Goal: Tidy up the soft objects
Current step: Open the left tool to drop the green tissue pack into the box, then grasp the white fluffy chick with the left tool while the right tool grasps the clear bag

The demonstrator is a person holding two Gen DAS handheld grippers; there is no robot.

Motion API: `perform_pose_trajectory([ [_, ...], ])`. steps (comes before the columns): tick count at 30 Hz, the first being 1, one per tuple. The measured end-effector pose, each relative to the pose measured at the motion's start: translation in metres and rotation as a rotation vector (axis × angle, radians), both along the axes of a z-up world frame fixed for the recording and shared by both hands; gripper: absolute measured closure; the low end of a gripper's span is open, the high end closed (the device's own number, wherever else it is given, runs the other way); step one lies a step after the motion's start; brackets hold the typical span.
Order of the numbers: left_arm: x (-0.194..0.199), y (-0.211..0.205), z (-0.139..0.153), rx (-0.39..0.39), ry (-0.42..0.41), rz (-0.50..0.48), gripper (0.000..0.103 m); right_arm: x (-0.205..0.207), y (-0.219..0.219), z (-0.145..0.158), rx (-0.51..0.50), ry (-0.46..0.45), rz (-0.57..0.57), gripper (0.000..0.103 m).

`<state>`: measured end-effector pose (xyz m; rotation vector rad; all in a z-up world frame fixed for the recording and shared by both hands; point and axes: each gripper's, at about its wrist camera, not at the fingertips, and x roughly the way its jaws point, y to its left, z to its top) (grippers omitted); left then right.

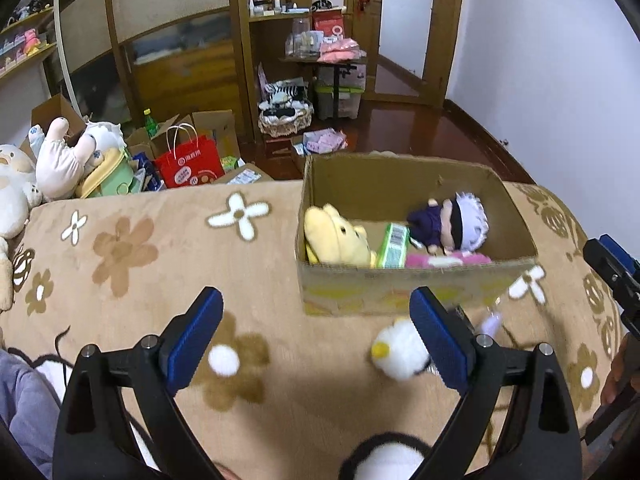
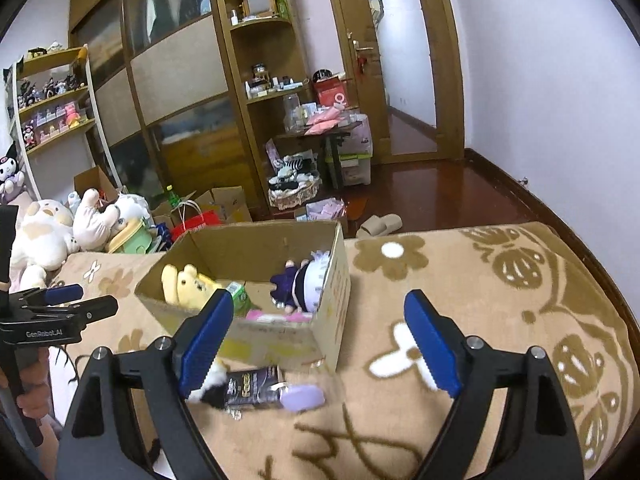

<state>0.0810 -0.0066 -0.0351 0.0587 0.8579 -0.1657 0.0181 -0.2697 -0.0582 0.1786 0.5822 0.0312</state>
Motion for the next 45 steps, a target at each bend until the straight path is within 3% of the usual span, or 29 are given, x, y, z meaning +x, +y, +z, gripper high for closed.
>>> perform_pose_trajectory([
  [14,-0.027,-0.017,-0.021,0.050,0.053,-0.045,0.010,-0.013,0.013,-0.030,-0.014,0.076,0.011,0.012],
  [27,-0.003,-0.049,-0.052,0.077,0.102,-0.102,0.010,0.013,0.015,-0.055,0.015,0.136,0.013,0.012],
  [33,0.011,-0.055,-0.067,0.063,0.162,-0.107,0.010,0.024,0.017,-0.064,-0.031,0.159,0.016,0.012],
  [45,0.022,-0.073,-0.100,0.088,0.269,-0.150,0.010,0.041,0.017,-0.090,0.005,0.232,0.020,0.012],
])
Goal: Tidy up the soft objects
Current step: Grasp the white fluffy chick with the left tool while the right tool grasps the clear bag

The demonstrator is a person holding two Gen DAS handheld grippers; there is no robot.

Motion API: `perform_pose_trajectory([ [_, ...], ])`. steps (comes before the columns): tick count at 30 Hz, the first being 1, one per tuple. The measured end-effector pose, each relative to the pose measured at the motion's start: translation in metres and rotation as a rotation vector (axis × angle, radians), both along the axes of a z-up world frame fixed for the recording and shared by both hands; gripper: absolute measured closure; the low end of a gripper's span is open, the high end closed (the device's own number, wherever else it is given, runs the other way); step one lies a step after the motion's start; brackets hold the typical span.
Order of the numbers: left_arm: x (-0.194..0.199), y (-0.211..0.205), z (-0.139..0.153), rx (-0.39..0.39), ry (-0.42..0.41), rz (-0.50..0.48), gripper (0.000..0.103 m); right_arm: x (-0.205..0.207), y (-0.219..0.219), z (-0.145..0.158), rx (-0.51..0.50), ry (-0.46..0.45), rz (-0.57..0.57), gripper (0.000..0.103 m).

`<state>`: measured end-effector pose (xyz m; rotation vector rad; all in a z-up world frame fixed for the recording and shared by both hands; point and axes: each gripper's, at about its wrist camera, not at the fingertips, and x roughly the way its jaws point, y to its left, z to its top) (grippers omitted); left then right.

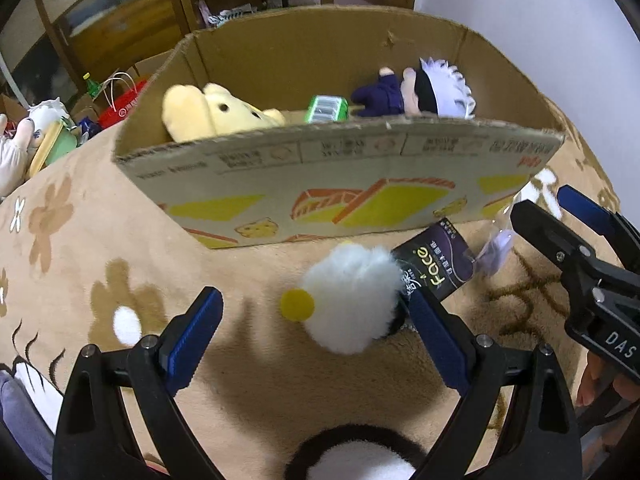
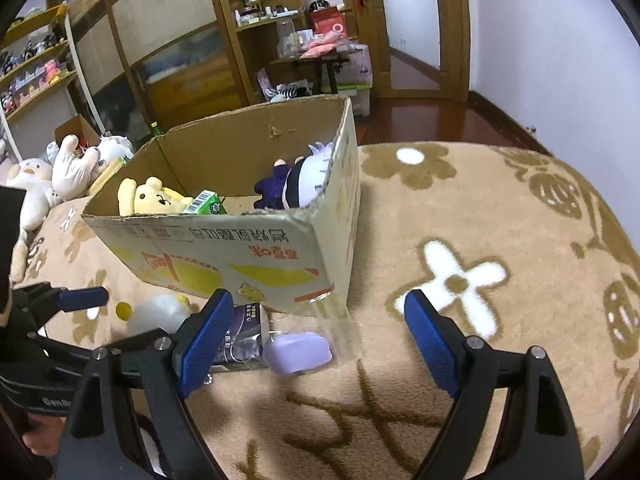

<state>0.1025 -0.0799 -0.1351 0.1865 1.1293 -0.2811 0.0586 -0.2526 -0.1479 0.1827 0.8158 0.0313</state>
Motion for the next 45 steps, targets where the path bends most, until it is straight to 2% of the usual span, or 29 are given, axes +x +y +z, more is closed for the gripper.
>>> perform_pose_trajectory([
  [6,0.009,-0.005,-0.015,0.002,0.042,0.003,0.010,0.008,0.000,-0.014,0.034,0.034,0.001,0.012],
  [14,0.014,-0.004,-0.017,-0.027,0.036,-0.009,0.010,0.016,-0.002,-0.031,0.132,0.082,0.013,0.012],
  [16,0.019,-0.004,-0.017,-0.033,0.029,-0.023,0.010,0.018,0.000,-0.034,0.126,0.094,0.014,0.012],
  [18,0.020,-0.008,-0.017,-0.033,0.030,-0.034,0.013,0.020,0.001,-0.037,0.133,0.102,0.020,0.012],
  [20,0.021,-0.009,-0.020,-0.051,0.046,-0.038,0.022,0.020,0.003,-0.040,0.136,0.112,0.025,0.012],
  [22,0.023,-0.009,-0.023,-0.070,0.061,-0.040,0.025,0.021,0.002,-0.043,0.146,0.121,0.028,0.017],
  [25,0.025,-0.010,-0.023,-0.097,0.073,-0.052,0.036,0.022,0.001,-0.046,0.158,0.133,0.022,0.020],
  [27,0.025,-0.008,-0.025,-0.114,0.082,-0.047,0.039,0.022,0.002,-0.047,0.155,0.134,0.022,0.024],
  [29,0.025,-0.007,-0.026,-0.133,0.096,-0.048,0.051,0.021,0.002,-0.046,0.160,0.136,0.021,0.025],
  [32,0.023,-0.006,-0.027,-0.149,0.107,-0.048,0.059,0.020,0.000,-0.046,0.165,0.140,0.018,0.026],
  [35,0.023,-0.006,-0.026,-0.146,0.105,-0.060,0.063,0.019,-0.003,-0.046,0.169,0.145,0.013,0.026],
  [45,-0.003,-0.003,-0.020,-0.141,0.111,-0.051,0.066,0.007,0.000,-0.050,0.175,0.176,0.006,0.022],
])
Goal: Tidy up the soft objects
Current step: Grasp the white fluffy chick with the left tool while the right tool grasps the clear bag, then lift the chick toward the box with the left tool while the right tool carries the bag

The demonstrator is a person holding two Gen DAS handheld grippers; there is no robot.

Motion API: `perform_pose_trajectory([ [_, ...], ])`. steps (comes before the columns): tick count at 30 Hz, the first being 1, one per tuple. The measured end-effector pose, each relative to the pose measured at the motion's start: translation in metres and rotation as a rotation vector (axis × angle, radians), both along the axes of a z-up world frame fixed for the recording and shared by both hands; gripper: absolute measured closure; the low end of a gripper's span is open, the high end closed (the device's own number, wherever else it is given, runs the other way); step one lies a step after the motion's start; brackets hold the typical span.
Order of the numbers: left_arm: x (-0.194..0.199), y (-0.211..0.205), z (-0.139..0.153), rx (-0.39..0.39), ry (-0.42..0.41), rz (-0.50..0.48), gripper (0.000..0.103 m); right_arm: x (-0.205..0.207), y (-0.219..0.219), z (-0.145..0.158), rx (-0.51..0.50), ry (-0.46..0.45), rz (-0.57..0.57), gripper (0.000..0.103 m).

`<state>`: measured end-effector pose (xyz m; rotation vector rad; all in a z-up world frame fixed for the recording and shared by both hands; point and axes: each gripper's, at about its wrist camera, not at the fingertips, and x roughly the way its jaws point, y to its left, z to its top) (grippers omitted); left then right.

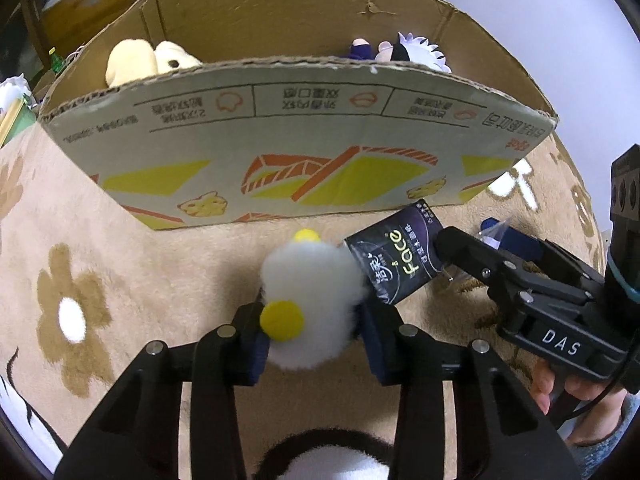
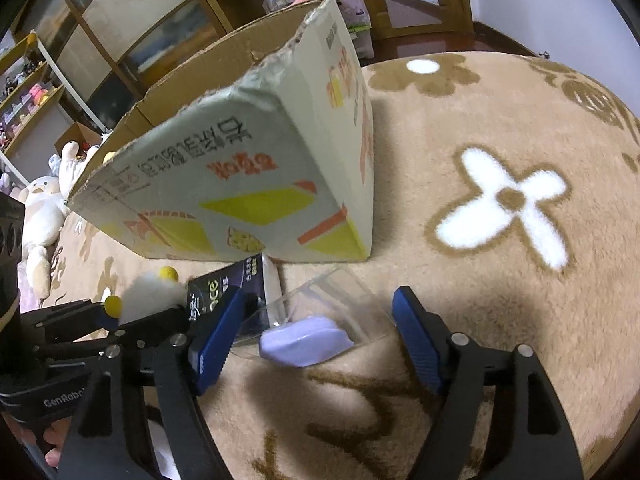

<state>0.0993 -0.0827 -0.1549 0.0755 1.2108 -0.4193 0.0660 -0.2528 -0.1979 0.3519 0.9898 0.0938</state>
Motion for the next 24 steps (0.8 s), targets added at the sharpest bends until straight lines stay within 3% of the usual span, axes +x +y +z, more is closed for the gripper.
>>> perform_pose_trajectory([
  [13,-0.009,0.031,0.014,0.010,-0.028,0.071,0.068,-0.006,0.004,0.012,-0.008,-0.025,-0.001,0.026],
  [24,-0.020,0.047,0.033,0.024,-0.071,0.093,0.069,-0.012,0.002,0.015,-0.002,-0.020,0.023,0.044],
])
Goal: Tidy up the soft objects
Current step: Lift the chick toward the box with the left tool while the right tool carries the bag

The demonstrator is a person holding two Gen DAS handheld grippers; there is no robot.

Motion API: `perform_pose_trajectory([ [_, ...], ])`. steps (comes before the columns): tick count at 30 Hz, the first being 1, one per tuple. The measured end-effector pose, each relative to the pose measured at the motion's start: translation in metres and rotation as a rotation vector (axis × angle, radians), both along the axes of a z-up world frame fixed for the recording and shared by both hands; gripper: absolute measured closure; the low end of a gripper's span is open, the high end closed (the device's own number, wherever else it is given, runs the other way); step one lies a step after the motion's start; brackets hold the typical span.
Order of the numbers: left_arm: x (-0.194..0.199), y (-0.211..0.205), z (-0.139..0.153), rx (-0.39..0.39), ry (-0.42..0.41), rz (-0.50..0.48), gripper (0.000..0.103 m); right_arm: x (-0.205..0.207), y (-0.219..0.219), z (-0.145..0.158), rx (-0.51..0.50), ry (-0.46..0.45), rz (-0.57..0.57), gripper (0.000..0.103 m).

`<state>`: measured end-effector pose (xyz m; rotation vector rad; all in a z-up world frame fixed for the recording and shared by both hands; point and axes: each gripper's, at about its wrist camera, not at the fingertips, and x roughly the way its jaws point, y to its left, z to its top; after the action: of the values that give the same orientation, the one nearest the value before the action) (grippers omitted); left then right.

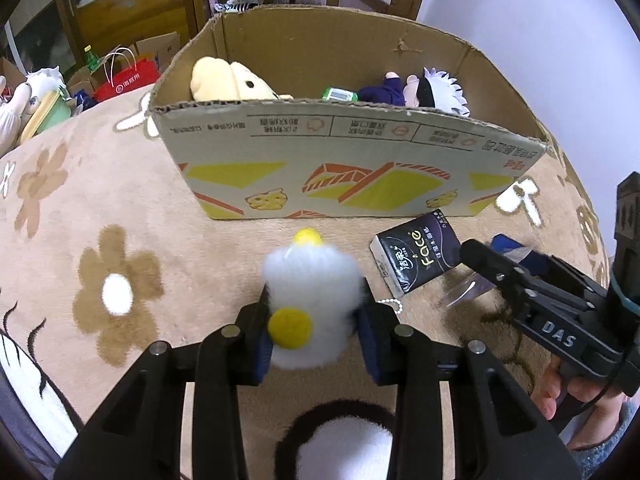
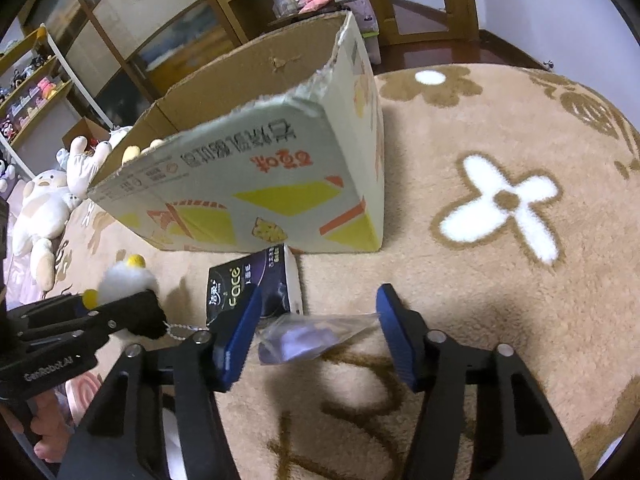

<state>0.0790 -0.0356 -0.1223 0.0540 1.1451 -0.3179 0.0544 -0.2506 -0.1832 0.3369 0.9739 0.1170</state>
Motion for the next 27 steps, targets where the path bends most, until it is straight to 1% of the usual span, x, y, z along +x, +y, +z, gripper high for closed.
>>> perform_pose_trajectory([
  [3,0.000,-0.004,0.003,0.004,-0.008,0.000,0.069,-0.001,0.005,-0.004,-0.020,0.005,0.006,0.049],
  [9,-0.005,-0.003,0.009,0.011,-0.023,0.005,0.069,-0.003,0.007,0.001,-0.021,-0.012,0.002,0.049],
  [16,-0.009,0.001,0.018,0.005,-0.052,0.020,0.069,-0.008,0.004,0.017,-0.023,-0.055,-0.004,0.049],
  [20,-0.011,0.000,0.022,0.018,-0.065,0.011,0.069,-0.012,0.000,0.026,-0.025,-0.076,-0.011,0.049],
  [25,-0.014,0.000,0.030,0.014,-0.095,0.005,0.069,-0.019,-0.005,0.046,-0.024,-0.124,-0.017,0.049],
  [27,-0.016,0.000,0.035,0.014,-0.113,0.004,0.069,-0.022,-0.004,0.056,-0.040,-0.146,-0.009,0.049],
])
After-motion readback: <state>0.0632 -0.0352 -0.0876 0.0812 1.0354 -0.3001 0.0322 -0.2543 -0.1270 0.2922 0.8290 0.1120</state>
